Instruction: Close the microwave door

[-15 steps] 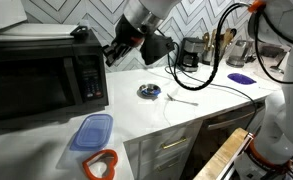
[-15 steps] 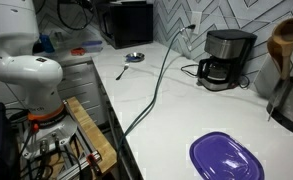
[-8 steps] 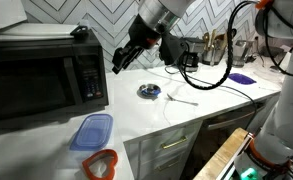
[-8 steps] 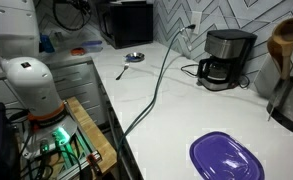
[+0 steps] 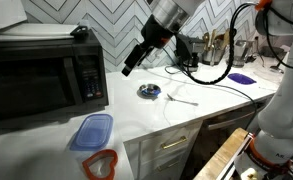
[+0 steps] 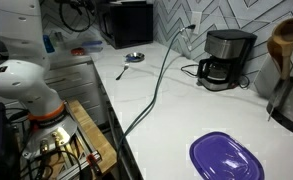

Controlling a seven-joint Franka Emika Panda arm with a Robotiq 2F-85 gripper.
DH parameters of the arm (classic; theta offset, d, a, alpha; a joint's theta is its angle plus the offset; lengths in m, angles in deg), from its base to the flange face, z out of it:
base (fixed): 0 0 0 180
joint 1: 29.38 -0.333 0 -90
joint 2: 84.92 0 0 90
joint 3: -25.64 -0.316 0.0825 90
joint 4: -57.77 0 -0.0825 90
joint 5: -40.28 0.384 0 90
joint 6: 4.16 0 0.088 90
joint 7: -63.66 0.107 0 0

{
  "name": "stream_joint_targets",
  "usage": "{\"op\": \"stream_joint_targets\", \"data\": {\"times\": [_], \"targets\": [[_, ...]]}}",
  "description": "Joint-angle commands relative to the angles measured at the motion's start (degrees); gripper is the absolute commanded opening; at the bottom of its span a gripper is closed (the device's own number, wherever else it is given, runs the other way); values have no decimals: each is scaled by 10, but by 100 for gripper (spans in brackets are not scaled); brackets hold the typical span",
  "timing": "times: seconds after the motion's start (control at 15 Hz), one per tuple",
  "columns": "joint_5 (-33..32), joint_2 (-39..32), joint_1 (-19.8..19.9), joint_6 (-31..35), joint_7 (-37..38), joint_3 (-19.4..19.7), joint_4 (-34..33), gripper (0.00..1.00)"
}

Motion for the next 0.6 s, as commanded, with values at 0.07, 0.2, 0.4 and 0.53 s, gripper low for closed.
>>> {"op": "stream_joint_targets", "data": {"times": [0.07, 0.2, 0.4, 0.53], "targets": [[0, -21, 77, 0, -6, -80, 36, 100], [0, -30, 95, -2, -6, -92, 45, 100], [0, -30, 87, -3, -6, -87, 40, 100], [0, -29, 85, -3, -6, -87, 40, 100]]}}
